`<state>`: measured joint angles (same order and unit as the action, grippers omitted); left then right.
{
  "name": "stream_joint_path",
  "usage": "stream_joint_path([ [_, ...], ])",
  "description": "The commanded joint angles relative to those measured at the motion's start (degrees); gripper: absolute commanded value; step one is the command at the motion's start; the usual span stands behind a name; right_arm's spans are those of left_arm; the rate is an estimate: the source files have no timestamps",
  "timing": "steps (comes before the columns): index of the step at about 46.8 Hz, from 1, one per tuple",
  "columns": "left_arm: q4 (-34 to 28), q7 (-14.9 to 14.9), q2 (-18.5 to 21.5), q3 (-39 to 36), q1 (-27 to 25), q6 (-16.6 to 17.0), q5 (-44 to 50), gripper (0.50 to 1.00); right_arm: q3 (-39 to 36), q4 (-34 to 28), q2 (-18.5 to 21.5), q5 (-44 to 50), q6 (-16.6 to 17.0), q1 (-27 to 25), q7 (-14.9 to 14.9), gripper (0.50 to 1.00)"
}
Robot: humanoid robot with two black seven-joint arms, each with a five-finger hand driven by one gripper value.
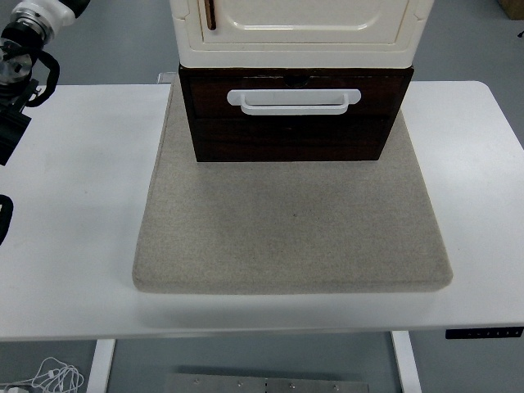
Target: Open the drawer under the combination cabinet
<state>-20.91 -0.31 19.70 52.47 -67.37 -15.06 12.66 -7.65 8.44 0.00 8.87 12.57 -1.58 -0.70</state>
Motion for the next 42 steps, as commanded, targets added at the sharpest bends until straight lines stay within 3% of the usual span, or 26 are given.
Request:
stream_joint_path([
  [1,-0.45,-0.13,0.95,0.0,-1.18,0.04,-2.1,1.0,0.0,-0.01,0.0,0.01,0.0,0.0,0.0,0.926],
  [12,-5.62,-0.39,7.54,0.0,-5.31,0.83,-3.87,1.0,0.0,-0.01,0.0,0.01,0.0,0.0,0.0,0.926],
  [23,-10.81,-0.3,16.77,-0.26,-12.52,1.62,-3.96,1.0,0.0,-0.01,0.0,0.01,0.0,0.0,0.0,0.926],
  [33,-20.21,-0.48,24.24,-10.19,-20.78,1.7,-3.78,1.0,0.0,-0.01,0.0,0.01,0.0,0.0,0.0,0.926],
  [42,-24.17,-0.39,24.69,-11.77,-25.97,1.62,-4.57,1.0,0.0,-0.01,0.0,0.01,0.0,0.0,0.0,0.926],
])
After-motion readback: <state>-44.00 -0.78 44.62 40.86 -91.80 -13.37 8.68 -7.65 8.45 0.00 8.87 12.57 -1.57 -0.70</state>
